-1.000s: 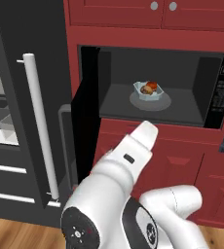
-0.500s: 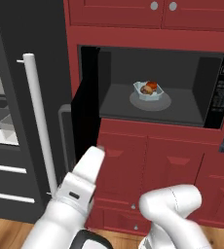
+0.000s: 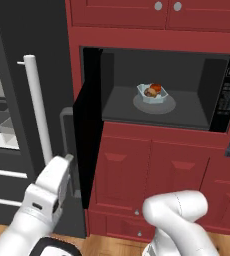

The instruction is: Place the tupperware containing the chicken drumstick and tomato meal in the microwave. Close the microwave door and press the start button to reheat the meal.

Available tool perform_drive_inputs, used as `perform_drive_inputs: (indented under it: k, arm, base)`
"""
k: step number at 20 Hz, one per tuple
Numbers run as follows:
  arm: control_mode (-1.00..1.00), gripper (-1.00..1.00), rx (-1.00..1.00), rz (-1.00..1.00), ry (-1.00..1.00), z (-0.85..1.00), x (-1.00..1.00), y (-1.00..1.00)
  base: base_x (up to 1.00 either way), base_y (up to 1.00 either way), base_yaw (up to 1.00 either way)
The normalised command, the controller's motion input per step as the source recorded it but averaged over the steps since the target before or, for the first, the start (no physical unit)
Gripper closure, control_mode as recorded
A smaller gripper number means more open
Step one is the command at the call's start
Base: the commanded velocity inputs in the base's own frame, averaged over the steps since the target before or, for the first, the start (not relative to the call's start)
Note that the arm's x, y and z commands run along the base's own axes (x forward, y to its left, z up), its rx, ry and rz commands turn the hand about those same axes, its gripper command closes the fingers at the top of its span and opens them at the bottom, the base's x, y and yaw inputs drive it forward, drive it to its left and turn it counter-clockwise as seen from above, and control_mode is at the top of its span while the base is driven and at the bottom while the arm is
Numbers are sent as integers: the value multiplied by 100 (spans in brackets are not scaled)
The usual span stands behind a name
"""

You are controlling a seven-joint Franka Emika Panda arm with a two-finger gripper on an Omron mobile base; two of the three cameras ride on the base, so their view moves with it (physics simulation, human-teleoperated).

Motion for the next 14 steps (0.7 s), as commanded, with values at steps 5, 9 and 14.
perform_drive_inputs:
  k: [5, 9, 14]
  arm:
    - [-100, -100, 0, -3, 5, -18, 52, 46]
    - [-100, -100, 0, -8, 3, -11, 51, 28]
    - [-100, -100, 0, -13, 0, -5, 33, -22]
  base:
    - [0, 0, 0]
    - [0, 0, 0]
    - [0, 0, 0]
